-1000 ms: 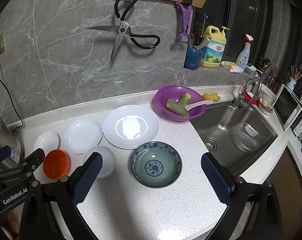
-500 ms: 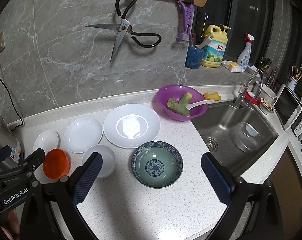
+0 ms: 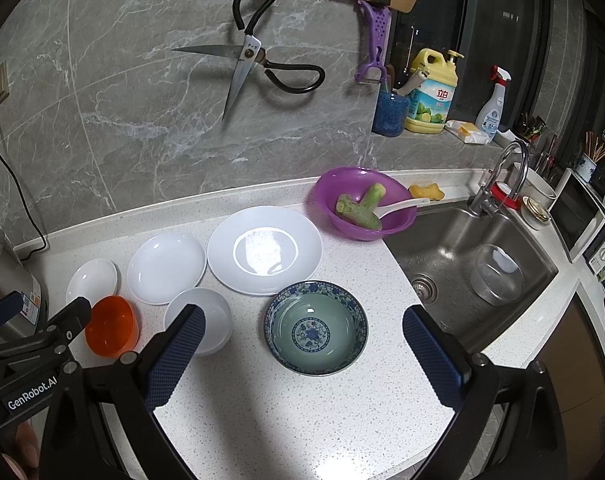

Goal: Organize plates and bowls

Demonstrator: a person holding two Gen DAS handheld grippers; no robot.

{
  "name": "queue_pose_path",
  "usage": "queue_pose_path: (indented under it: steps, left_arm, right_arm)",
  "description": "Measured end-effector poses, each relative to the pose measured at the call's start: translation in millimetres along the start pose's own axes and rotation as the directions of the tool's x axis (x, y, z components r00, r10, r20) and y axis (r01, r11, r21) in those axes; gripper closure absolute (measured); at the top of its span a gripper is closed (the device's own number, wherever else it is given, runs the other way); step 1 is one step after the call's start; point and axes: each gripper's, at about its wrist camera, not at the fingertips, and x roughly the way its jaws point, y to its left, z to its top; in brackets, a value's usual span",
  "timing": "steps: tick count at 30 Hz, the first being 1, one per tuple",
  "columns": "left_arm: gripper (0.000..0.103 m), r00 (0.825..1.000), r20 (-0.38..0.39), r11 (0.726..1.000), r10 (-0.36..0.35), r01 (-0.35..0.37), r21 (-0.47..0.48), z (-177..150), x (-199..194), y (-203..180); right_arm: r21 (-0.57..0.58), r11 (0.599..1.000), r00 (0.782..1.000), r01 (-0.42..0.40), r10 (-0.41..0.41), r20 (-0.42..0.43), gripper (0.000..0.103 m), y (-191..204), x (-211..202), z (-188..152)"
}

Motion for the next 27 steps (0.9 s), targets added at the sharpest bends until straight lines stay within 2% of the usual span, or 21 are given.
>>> queue_pose_path:
  steps: [27]
  left_arm:
    - [0.0,1.0,-0.003,1.0,0.0,0.0,-0.001,-1.5,3.0,1.6]
  right_arm:
    - [-0.003,1.0,1.0,0.001,-0.001,-0.007,0.002,1.2,3.1,-0.3]
